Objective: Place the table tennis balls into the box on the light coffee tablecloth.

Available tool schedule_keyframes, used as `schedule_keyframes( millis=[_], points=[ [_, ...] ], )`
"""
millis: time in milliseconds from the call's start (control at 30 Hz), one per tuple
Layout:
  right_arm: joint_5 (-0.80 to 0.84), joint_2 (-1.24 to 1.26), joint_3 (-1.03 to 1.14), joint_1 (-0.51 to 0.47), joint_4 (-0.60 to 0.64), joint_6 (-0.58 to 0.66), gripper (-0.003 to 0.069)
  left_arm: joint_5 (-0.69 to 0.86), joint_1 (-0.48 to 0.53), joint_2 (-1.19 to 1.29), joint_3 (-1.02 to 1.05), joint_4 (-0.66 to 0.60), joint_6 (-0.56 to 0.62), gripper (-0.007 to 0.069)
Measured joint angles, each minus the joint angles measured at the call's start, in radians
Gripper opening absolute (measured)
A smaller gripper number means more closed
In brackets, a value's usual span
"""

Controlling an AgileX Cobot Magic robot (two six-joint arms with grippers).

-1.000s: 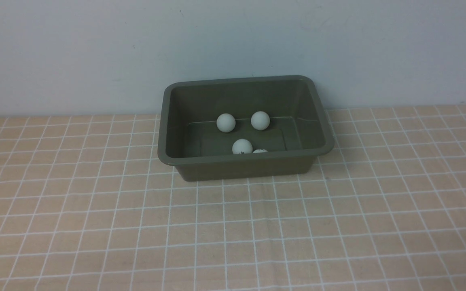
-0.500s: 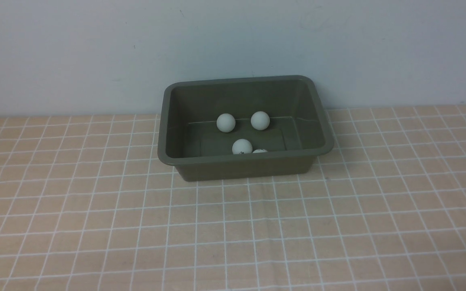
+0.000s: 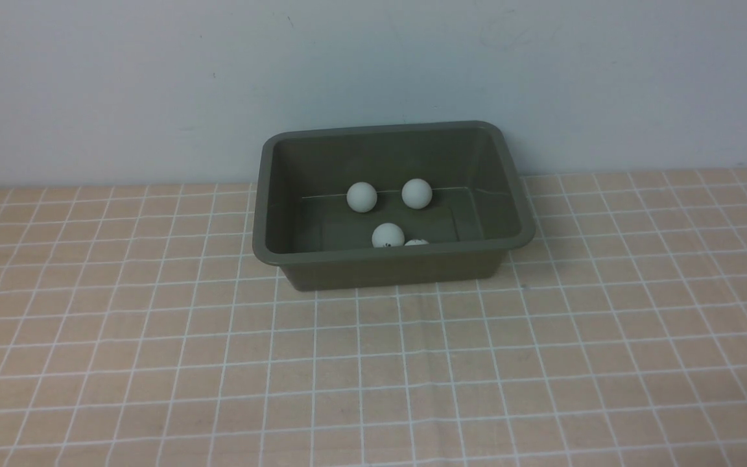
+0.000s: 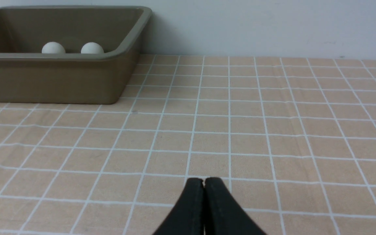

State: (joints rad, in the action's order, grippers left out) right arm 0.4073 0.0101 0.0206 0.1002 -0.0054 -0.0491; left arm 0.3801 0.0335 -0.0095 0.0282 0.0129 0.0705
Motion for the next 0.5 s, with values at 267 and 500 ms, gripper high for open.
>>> schedule_keyframes(
  millis=[267, 500],
  points=[
    [0.000, 0.000, 0.000, -0.039, -0.004, 0.016, -0.0014, 0.000, 0.000, 0.000, 0.000, 0.000, 0.000, -0.0069],
    [0.000, 0.000, 0.000, -0.042, -0.008, 0.018, -0.0014, 0.000, 0.000, 0.000, 0.000, 0.001, 0.000, -0.0069]
  ],
)
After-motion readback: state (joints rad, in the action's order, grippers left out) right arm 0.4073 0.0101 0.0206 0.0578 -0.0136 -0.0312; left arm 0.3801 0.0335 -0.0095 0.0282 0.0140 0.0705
